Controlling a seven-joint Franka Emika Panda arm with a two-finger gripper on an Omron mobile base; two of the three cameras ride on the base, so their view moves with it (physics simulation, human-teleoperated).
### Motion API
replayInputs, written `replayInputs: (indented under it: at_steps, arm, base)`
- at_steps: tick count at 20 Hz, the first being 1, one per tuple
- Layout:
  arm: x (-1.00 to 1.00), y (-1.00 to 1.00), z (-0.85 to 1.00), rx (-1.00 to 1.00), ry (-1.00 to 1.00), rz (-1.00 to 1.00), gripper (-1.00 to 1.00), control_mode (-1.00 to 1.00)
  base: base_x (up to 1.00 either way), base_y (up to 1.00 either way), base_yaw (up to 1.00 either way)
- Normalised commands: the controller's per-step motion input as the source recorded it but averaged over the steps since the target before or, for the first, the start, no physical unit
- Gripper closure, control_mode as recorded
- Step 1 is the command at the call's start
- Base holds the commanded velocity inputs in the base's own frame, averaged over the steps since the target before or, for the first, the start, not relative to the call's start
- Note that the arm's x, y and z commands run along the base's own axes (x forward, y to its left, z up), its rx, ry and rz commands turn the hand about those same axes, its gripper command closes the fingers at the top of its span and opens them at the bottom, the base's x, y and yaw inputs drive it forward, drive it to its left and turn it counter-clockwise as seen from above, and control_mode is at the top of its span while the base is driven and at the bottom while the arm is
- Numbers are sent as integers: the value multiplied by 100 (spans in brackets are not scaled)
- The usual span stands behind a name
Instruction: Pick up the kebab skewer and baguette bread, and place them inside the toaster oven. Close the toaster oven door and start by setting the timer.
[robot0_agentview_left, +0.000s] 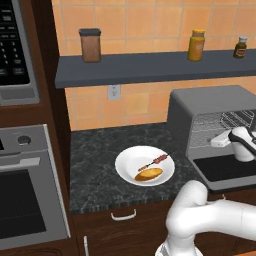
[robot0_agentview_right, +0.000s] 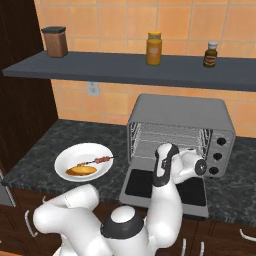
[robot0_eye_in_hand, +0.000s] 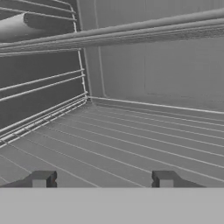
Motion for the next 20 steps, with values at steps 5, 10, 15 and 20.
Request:
replayInputs:
  at_steps: [5, 10, 15, 20]
  arm:
    - [-68, 0, -57, -2, 26, -1, -100, -100]
    - [-98, 0, -59, -2, 25, -3, -100, -100]
    - [-100, 0, -49, -6, 29, -6, -100, -100]
    - [-100, -1, -36, -9, 32, -8, -100, -100]
  base:
    - [0, 0, 0]
    - [0, 0, 0]
    - [0, 0, 0]
    - [0, 0, 0]
